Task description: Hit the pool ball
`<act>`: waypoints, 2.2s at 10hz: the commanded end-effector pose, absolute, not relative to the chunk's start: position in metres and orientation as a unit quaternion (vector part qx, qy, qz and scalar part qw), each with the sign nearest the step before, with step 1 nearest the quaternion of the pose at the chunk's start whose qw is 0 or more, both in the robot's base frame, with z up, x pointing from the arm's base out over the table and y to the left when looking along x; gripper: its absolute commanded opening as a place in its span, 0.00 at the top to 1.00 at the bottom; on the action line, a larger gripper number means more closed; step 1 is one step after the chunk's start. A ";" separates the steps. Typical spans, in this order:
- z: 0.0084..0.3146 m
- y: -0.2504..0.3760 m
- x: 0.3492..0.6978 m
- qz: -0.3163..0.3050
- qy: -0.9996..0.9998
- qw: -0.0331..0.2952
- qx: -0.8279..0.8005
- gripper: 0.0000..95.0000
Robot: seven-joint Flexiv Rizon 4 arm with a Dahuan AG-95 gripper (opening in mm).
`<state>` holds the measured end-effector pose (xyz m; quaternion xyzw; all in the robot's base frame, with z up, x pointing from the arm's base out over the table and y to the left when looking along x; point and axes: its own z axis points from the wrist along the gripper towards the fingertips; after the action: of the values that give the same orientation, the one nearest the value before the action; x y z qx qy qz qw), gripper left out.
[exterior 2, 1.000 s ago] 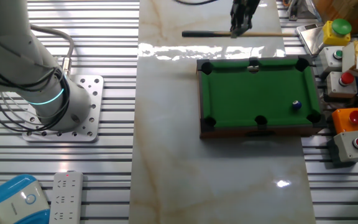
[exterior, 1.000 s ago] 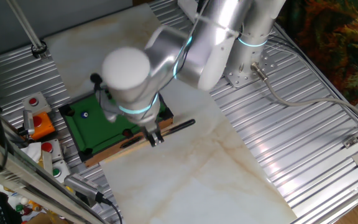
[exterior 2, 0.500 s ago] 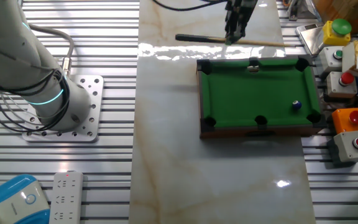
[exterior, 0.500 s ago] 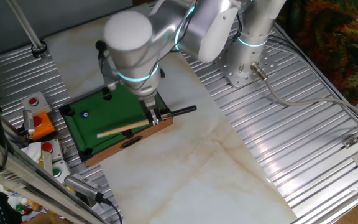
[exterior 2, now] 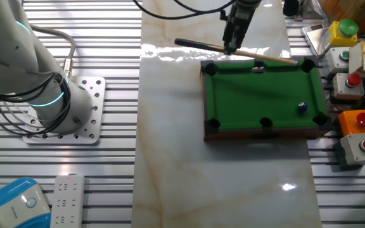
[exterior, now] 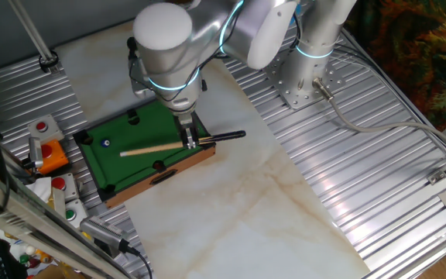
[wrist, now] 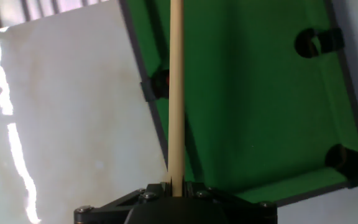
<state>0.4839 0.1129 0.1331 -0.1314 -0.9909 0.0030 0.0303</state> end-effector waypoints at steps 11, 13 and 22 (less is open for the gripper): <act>0.117 0.064 0.474 -0.004 -0.991 0.028 -0.128 1.00; 0.106 0.060 0.482 -0.003 -0.991 0.027 -0.128 1.00; 0.101 0.042 0.493 -0.010 -0.991 0.044 -0.127 1.00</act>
<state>0.4930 0.0424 0.1022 -0.1274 -0.9908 -0.0113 0.0446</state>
